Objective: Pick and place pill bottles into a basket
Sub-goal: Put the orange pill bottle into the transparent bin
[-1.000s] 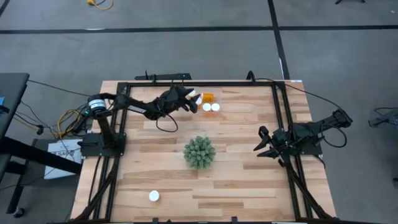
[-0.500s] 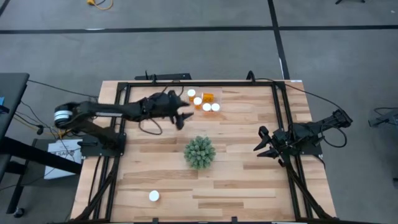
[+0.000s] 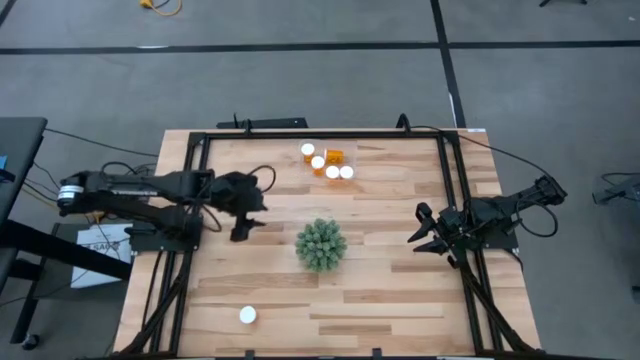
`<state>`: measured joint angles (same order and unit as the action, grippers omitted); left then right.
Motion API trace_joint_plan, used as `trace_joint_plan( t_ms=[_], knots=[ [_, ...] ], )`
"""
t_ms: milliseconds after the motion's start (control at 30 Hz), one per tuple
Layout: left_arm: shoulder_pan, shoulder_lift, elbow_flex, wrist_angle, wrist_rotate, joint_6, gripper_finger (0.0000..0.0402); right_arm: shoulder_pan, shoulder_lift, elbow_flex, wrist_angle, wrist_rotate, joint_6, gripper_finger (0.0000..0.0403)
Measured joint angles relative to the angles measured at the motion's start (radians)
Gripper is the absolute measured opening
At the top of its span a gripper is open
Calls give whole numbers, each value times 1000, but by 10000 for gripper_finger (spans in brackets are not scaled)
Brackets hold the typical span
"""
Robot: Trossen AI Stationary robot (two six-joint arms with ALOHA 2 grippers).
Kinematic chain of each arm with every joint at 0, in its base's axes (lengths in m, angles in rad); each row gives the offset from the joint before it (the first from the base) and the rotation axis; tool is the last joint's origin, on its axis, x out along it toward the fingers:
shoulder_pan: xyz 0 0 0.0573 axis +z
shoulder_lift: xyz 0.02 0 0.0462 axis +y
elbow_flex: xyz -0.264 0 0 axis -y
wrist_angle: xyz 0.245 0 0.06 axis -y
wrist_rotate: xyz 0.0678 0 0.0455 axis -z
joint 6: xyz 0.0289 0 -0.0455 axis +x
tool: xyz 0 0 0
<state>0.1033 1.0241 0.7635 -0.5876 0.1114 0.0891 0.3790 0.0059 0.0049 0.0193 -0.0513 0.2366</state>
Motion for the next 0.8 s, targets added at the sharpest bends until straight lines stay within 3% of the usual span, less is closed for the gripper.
trace_joint_plan(
  t_ms=[400, 600, 800],
  knots=[
    [-156, -64, -1, -282, 12, 8, 206, 0, 0, 0, 0, 0, 0, 120],
    [-285, -77, -1, -315, 58, -16, 206, 0, 0, 0, 0, 0, 0, 120],
    [-441, -73, -1, -301, 14, -148, 206, 0, 0, 0, 0, 0, 0, 120]
  ],
)
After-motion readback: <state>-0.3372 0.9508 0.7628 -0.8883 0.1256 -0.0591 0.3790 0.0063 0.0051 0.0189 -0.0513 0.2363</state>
